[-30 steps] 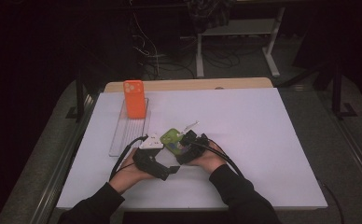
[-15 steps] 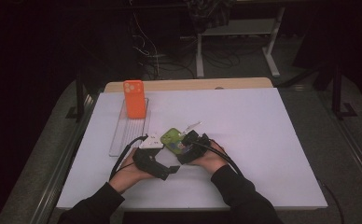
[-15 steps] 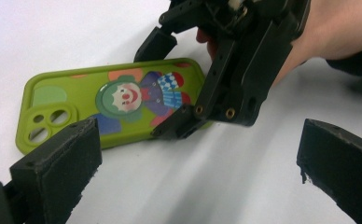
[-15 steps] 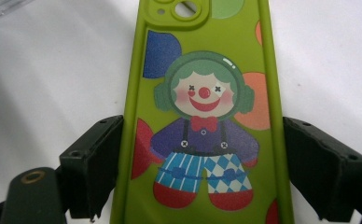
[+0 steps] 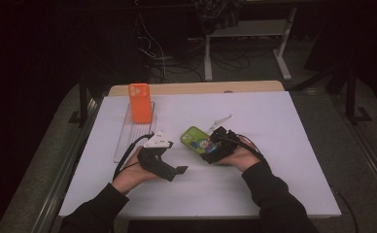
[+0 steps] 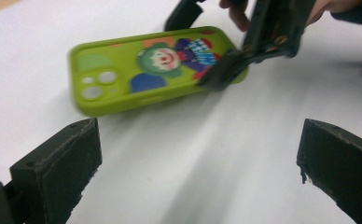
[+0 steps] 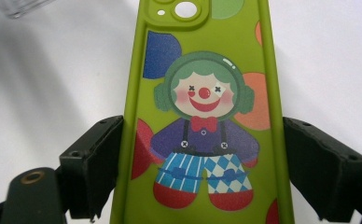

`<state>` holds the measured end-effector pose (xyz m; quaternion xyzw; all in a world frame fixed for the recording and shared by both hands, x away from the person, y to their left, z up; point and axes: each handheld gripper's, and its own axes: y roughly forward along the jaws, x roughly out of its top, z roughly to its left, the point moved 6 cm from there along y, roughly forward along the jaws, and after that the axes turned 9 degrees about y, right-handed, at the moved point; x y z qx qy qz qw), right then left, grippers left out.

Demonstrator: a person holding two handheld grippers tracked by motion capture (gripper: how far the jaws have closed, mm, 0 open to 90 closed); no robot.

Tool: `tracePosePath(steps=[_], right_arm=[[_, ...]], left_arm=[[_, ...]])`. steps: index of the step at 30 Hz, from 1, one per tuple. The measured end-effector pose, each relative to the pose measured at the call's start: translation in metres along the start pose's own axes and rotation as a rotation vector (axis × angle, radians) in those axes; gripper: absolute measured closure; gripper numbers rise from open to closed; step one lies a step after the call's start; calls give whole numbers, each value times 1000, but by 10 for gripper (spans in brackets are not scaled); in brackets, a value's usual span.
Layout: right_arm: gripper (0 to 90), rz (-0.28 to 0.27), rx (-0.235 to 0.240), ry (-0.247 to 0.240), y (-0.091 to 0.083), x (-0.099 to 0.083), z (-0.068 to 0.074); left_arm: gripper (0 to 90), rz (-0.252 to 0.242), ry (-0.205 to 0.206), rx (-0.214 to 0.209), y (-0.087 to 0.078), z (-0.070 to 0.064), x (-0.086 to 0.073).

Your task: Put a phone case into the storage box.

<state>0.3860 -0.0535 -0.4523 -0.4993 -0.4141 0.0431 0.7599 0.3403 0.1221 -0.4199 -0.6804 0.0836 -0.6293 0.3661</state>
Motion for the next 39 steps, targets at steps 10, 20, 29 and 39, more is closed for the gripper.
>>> tracePosePath(steps=[10, 20, 29, 39], right_arm=[[149, 1, 71, -55, -41, -3, -29], [148, 31, 104, -182, -49, -12, -29], [148, 72, 196, -312, -44, -19, -6], [149, 105, 259, -400, -39, -23, 16]], left_arm=[[0, -12, 83, -73, 3, 15, 28], [0, 9, 201, -154, 16, 14, 41], [0, 26, 283, -234, 17, -2, 36], [0, 79, 346, -302, 25, -17, 31]])
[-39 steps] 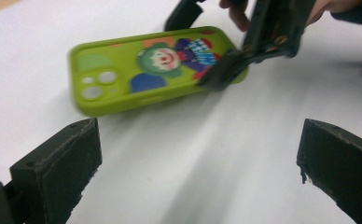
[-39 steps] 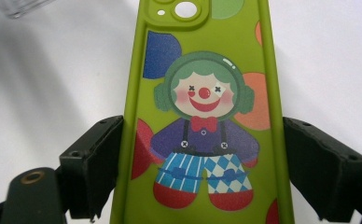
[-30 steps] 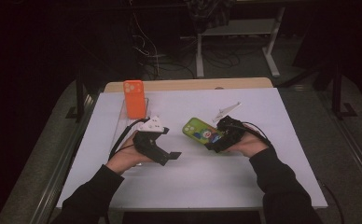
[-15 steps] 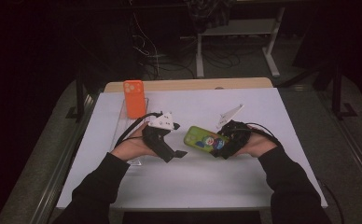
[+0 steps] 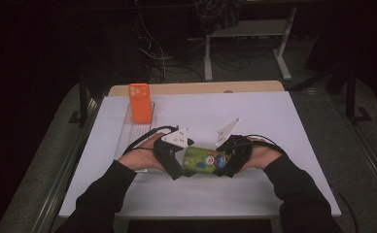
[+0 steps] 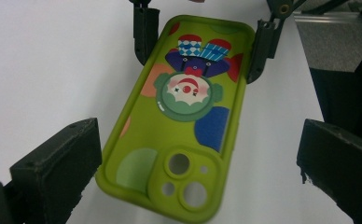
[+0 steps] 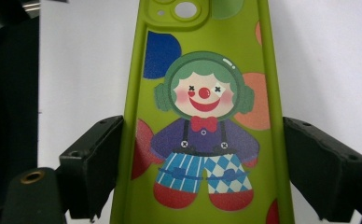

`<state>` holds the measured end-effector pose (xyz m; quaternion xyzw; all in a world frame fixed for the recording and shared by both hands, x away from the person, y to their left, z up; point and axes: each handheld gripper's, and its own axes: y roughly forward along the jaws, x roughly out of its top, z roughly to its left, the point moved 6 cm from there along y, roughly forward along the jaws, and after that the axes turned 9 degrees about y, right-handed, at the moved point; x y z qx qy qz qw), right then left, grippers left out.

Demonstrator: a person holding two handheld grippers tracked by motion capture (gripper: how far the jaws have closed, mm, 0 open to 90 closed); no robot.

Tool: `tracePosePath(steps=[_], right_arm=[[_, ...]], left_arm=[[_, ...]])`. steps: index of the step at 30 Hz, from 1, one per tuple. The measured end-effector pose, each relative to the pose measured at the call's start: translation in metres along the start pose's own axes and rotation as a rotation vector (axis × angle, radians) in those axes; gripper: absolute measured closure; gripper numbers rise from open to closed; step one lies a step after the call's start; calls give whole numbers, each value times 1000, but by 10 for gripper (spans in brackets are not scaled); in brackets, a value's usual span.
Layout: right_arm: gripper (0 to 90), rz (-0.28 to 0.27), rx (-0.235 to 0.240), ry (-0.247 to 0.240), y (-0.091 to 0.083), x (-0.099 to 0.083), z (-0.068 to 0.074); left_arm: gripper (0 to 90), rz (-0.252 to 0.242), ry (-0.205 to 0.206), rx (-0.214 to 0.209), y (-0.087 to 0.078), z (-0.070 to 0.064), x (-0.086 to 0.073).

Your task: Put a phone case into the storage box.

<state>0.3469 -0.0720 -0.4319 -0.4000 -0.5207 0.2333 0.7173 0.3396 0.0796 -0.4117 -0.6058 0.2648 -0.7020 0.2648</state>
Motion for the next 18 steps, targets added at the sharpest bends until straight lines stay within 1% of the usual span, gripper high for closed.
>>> tracePosePath(steps=[1, 2, 3, 5, 7, 11, 15, 17, 18], right_arm=[[149, -1, 9, -3, 0, 1, 2], [148, 6, 0, -15, 0, 1, 3], [148, 7, 6, -23, 0, 2, 4], [149, 6, 24, -38, 0, 4, 9], [149, 9, 23, -55, -1, 6, 13], [148, 6, 32, -78, 0, 10, 19], [149, 3, 45, -89, 0, 13, 23], [148, 1, 42, -95, -1, 14, 24], [148, 1, 38, -96, -1, 14, 23]], left_arm=[[0, 6, -2, -7, 1, -1, 0], [0, 7, 3, -9, 2, -2, -1], [0, 12, 5, -14, 2, -3, -1], [0, 22, 25, -15, 4, -3, -1], [0, 29, 43, -21, 6, -3, -2], [0, 45, 27, -37, 10, -6, -3], [0, 58, 36, -54, 14, -9, -4], [1, 66, 40, -65, 15, -10, -5], [1, 69, 35, -66, 16, -11, -5]])
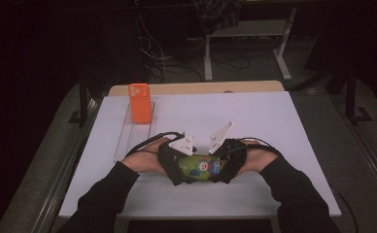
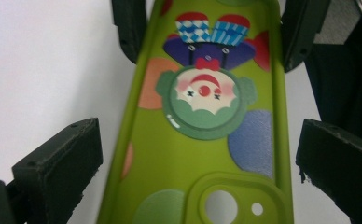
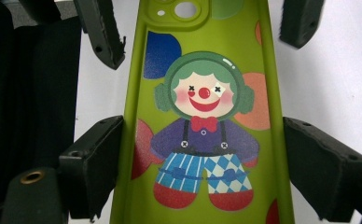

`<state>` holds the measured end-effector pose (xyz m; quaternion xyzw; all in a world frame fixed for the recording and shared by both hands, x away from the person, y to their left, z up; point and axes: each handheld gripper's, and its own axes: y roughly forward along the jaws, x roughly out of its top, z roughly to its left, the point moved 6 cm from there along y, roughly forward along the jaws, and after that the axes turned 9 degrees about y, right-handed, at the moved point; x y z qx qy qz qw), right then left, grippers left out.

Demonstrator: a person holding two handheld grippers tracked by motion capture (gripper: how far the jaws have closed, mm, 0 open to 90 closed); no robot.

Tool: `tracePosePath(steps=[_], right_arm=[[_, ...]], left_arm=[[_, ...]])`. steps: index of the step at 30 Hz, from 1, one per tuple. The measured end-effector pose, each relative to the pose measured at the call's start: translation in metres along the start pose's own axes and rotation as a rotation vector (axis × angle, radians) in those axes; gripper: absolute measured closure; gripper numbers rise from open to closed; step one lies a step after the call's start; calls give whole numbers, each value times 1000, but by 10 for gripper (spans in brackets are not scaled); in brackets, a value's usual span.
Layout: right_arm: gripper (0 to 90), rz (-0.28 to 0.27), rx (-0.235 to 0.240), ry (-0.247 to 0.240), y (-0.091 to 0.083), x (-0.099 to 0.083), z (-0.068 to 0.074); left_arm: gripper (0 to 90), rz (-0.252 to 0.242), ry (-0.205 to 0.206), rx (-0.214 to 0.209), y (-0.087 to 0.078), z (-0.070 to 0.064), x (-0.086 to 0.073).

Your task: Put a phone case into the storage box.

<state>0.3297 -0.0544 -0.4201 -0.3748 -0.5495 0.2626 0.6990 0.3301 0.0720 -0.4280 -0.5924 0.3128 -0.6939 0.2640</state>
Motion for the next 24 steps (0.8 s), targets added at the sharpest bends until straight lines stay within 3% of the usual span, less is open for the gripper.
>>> tracePosePath(steps=[4, 6, 24], right_arm=[[148, -2, 9, -2, 0, 0, 0], [148, -1, 10, -4, 0, 0, 1], [146, -13, 26, -12, 0, 0, 3]], left_arm=[[3, 18, 7, -18, 4, -2, 0], [45, 22, 8, -14, 5, -3, 0], [133, 26, -1, -32, 6, -1, -2]])
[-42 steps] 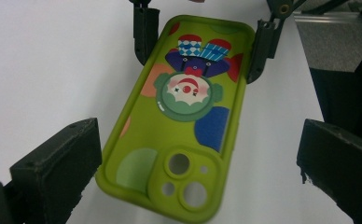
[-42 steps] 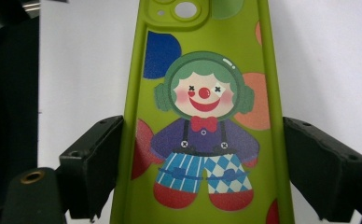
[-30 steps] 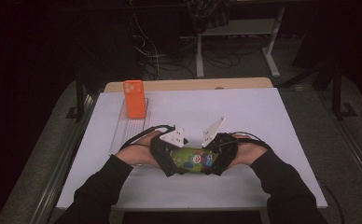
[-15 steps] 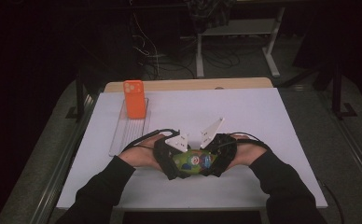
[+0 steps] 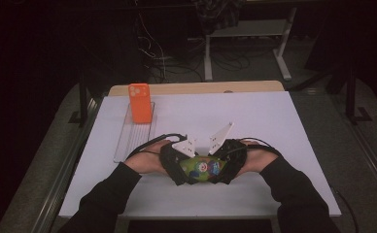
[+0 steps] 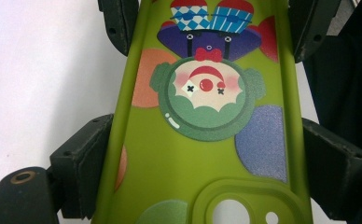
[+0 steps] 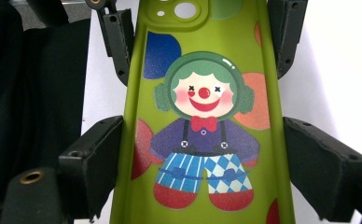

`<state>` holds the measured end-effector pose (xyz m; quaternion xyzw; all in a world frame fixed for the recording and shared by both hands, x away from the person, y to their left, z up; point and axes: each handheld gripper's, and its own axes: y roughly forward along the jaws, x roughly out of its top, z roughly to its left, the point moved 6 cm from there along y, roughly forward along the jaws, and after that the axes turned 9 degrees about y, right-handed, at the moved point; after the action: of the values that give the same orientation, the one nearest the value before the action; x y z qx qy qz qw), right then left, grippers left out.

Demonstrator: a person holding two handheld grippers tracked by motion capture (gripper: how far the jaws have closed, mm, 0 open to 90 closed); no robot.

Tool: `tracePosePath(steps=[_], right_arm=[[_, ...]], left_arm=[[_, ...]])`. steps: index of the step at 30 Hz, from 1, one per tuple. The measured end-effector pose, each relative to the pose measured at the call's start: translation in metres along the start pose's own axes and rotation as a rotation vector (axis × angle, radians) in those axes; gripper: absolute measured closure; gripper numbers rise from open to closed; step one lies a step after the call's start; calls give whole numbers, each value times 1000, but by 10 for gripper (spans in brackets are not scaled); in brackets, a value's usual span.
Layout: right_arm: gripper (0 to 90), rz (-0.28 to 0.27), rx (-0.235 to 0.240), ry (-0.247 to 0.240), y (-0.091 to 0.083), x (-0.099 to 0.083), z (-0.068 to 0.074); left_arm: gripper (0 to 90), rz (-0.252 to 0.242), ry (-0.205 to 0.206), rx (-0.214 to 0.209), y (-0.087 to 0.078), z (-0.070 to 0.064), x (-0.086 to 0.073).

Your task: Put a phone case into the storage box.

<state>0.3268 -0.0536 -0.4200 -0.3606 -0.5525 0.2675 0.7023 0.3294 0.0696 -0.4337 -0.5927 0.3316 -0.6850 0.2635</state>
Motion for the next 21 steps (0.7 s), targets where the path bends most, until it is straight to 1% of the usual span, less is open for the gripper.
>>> tracePosePath(steps=[1, 2, 4, 6, 8, 9, 10, 11, 12, 13, 14, 15, 17, 18, 19, 20, 21], right_arm=[[145, 0, -8, -2, 0, 0, 0], [144, 4, -6, 4, 0, -1, 0], [142, 7, 13, 16, 1, -2, 0], [137, 0, 16, 8, 2, -2, 0], [124, -5, 33, 22, 3, -3, 0], [122, -10, 41, 38, 3, -3, 0], [115, -14, 35, 41, 1, -4, 0], [97, -25, 22, 46, -1, -4, -1], [87, -44, 5, 44, -4, -3, -3], [83, -65, 2, 53, -8, -3, -5], [77, -79, -7, 63, -11, -3, -7], [76, -81, -19, 91, -13, -4, -7], [77, -124, -41, 99, -18, -5, -13], [84, -135, -54, 122, -20, -6, -15], [88, -142, -71, 145, -22, -8, -17], [85, -154, -81, 172, -23, -11, -20], [76, -165, -92, 187, -24, -12, -23]], left_arm=[[134, 2, 4, -2, 0, 0, 0], [137, 4, 7, -8, 0, 0, 0], [142, 8, 11, -11, 0, 0, 0], [146, 4, 7, -13, 0, -2, 1], [147, 11, 7, -12, 0, -2, 0], [147, 13, 5, -12, 0, -2, 0], [147, 18, -2, -13, 0, -2, -1], [147, 16, -8, -4, 1, -1, -2], [148, 14, -18, -1, 1, -1, -3], [148, 19, -17, 7, 1, 1, -5], [148, 9, -37, 8, 1, 1, -5], [148, 6, -43, 13, 1, 2, -6], [148, 1, -70, 29, -1, 5, -7], [148, 1, -72, 44, -2, 7, -8], [147, -5, -89, 60, -4, 9, -8], [147, -1, -94, 76, -4, 11, -9], [147, 12, -114, 104, -5, 13, -10]])
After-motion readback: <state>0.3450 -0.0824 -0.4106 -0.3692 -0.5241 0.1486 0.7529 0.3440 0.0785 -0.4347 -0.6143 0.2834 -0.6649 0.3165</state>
